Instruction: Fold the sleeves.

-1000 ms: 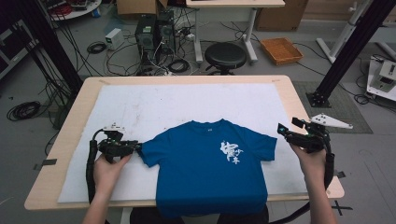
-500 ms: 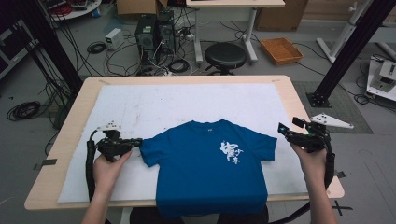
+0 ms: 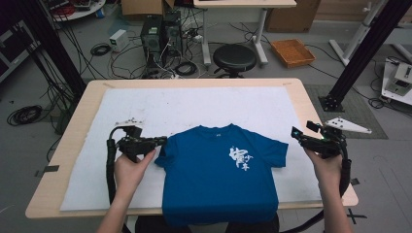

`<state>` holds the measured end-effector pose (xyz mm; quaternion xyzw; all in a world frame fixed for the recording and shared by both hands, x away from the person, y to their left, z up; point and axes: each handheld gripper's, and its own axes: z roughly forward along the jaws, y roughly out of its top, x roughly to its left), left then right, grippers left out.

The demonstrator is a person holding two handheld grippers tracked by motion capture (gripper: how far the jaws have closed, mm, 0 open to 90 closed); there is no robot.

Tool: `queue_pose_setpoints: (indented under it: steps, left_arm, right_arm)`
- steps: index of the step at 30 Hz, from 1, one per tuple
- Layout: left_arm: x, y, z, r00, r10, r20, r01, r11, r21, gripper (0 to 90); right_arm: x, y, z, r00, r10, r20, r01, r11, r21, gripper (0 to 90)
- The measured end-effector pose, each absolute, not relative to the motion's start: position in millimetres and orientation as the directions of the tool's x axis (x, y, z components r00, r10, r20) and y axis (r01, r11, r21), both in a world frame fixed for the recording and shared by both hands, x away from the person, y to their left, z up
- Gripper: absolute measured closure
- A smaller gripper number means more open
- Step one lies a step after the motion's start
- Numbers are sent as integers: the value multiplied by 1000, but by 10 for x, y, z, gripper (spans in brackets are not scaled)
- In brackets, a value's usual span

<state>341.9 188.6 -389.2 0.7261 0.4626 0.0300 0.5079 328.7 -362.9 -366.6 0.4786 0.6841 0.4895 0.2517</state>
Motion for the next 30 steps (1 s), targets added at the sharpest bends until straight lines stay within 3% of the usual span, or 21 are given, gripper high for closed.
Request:
queue_pose_setpoints:
  steps: [13, 18, 25, 30]
  left_arm:
    - [3650, 1210, -4029, 580, 677, -453, 691, -114, 714, 875]
    - [3713, 1027, -4131, 617, 650, -444, 664, -127, 737, 840]
    - [3587, 1120, -4052, 656, 659, -369, 585, -134, 800, 731]
    - [3378, 1477, -4072, 620, 713, -328, 586, -143, 798, 679]
  right_arm:
    - [3273, -3613, -3644, -421, 900, 117, 402, 69, 913, 289]
    - [3273, -3608, -3648, -419, 901, 114, 402, 72, 913, 289]
    - [3265, -3619, -3658, -416, 902, 116, 405, 70, 911, 289]
    - [3253, -3628, -3647, -415, 903, 113, 401, 70, 913, 289]
